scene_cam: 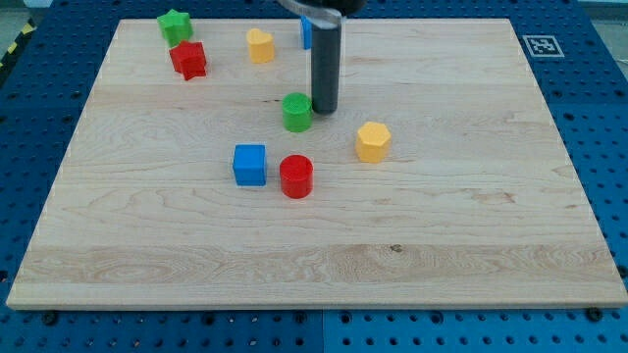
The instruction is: Place the yellow hexagon bottom right to the blue triangle
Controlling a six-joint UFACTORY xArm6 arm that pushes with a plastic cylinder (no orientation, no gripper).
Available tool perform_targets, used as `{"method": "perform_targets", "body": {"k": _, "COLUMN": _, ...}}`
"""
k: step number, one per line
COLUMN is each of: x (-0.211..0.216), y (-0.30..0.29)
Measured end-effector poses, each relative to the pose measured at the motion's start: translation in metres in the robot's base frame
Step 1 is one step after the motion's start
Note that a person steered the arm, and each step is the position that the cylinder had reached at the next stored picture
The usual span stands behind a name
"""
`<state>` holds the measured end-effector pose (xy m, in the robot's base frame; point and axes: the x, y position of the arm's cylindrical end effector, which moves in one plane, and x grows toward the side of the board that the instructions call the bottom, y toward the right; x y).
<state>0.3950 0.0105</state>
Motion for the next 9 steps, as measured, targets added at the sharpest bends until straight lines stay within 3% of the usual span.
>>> {"method": "perform_targets", "body": {"k": 1, "x": 0.046, "y": 0.002}}
{"method": "perform_targets", "body": {"k": 2, "x": 0.057, "y": 0.006}}
{"method": "perform_targets", "body": {"k": 3, "x": 0.057, "y": 0.010}}
{"method": "perform_targets", "body": {"k": 6, "x": 0.050, "y": 0.110}}
{"method": "perform_targets", "body": {"k": 9, "x": 0.019, "y": 0.117}}
